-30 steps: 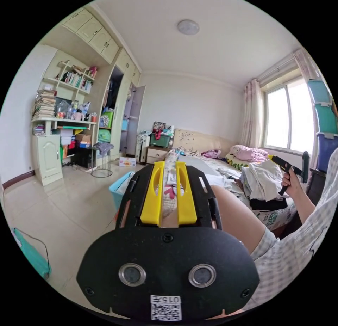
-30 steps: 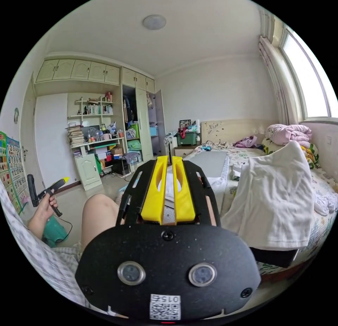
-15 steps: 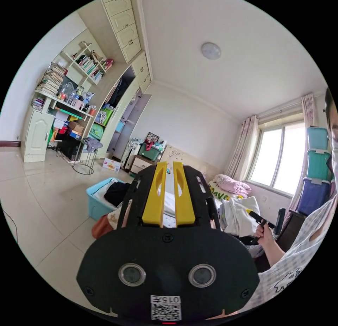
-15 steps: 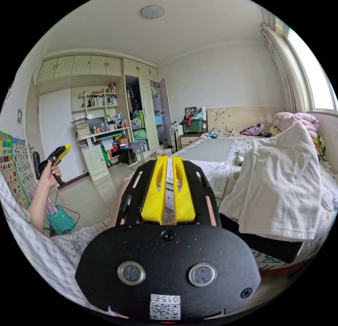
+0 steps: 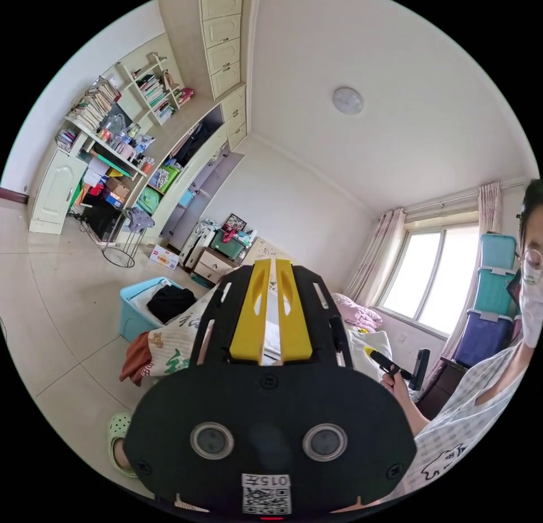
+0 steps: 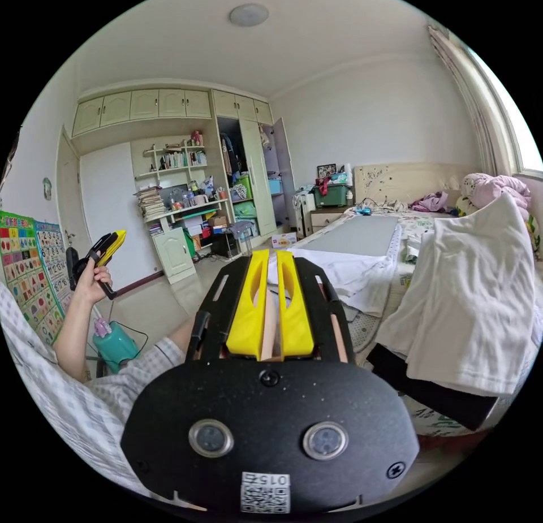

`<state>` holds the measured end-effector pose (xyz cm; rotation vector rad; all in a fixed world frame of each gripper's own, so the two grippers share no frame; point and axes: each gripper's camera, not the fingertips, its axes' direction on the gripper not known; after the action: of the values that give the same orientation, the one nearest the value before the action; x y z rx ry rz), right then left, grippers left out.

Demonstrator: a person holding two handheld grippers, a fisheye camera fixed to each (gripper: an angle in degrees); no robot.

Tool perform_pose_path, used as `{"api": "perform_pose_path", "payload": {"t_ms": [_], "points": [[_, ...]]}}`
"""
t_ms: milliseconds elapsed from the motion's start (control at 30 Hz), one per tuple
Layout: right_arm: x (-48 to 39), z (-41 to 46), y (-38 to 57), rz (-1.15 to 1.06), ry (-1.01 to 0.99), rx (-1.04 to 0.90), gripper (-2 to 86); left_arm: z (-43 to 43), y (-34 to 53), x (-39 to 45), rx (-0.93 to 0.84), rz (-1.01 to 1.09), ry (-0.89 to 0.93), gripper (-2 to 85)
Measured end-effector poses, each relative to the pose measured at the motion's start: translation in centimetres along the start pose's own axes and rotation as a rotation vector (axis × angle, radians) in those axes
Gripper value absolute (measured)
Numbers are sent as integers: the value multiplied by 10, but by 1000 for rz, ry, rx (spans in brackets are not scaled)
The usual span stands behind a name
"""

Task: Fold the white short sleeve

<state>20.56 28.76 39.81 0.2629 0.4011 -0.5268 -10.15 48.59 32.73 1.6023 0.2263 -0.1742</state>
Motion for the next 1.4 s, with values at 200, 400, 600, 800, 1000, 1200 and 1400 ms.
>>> {"api": "perform_pose_path", "payload": {"t_ms": [200, 400, 600, 800, 1000, 1200, 1400], "points": [[7, -54, -9, 34, 217, -16, 21, 7, 17, 2, -90, -22, 7, -2], [6, -107, -10, 110, 295, 56, 19, 7, 11, 12, -143, 18, 16, 1], [-1, -134, -9, 160, 359, 114, 15, -4, -11, 21, -161, 60, -10, 3], [1, -136, -9, 188, 449, 47, 17, -1, -14, 20, -197, 109, -75, 6], [11, -129, -25, 258, 537, 18, 16, 24, -22, -3, -205, 108, -168, 11], [10, -116, -50, 263, 633, -20, 17, 60, -28, -35, -218, 28, -143, 21], [18, -127, -57, 322, 612, 32, 17, 61, -31, -36, -197, 62, -213, 23]]}}
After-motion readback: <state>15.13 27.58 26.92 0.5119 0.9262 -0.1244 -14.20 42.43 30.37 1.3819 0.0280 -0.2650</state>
